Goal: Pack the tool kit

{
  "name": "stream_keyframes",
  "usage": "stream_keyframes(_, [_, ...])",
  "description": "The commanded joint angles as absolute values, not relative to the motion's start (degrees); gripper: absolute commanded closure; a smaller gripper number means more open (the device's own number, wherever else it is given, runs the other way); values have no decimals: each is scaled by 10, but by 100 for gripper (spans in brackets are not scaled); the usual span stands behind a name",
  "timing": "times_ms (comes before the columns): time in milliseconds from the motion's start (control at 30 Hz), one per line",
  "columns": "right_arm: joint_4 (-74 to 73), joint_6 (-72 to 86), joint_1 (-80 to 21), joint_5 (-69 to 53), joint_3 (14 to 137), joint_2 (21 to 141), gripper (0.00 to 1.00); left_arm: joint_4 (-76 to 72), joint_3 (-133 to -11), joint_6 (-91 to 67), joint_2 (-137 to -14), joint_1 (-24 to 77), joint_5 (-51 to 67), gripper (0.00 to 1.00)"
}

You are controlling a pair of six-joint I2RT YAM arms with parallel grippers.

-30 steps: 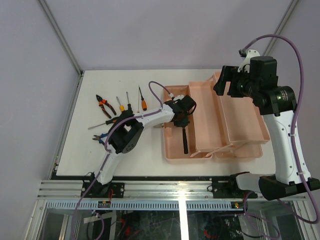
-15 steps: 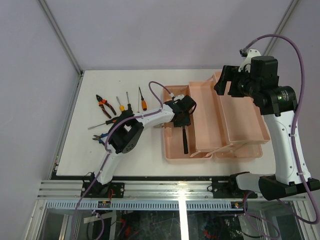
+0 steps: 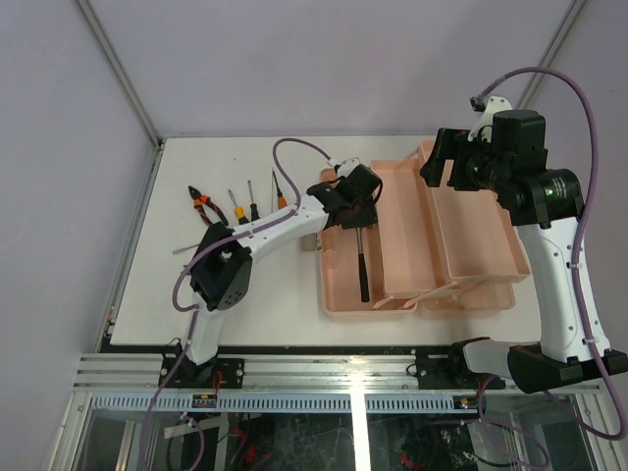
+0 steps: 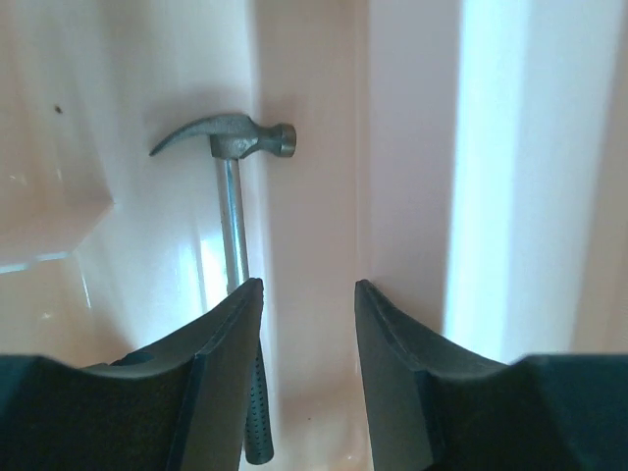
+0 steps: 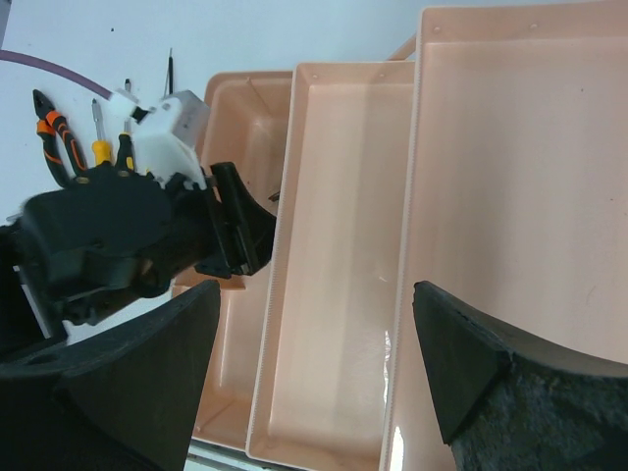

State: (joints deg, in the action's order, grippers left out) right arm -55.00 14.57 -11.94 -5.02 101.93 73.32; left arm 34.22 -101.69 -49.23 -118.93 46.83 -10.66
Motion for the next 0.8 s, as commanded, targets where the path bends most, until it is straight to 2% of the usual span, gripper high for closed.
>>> stream_keyframes(0, [-542,141,-117,-43,1034,718,14,327,-1040,-476,-1149,457,-147,58])
stream_keyframes(167, [-535,142,-116,-50,1034,721,12,306,-1038,-436,-1109,404,-177,58])
stream_keyframes(300, [-522,142,-117,-72,1037,734,10,289,-1026,-365,-1076,323,-184,54])
stream_keyframes(467, [-489,152,-116,-106,1035,761,8,329,-961,-304,-1040,220,-160,32])
stream_keyframes(567, [-468,161,-117,-123,1026,775,6,340,-909,-256,-1032,181,-137,23])
stream_keyframes(767, [-452,177,-125,-128,1015,789,7,403,-920,-203,-1084,157,-93,15])
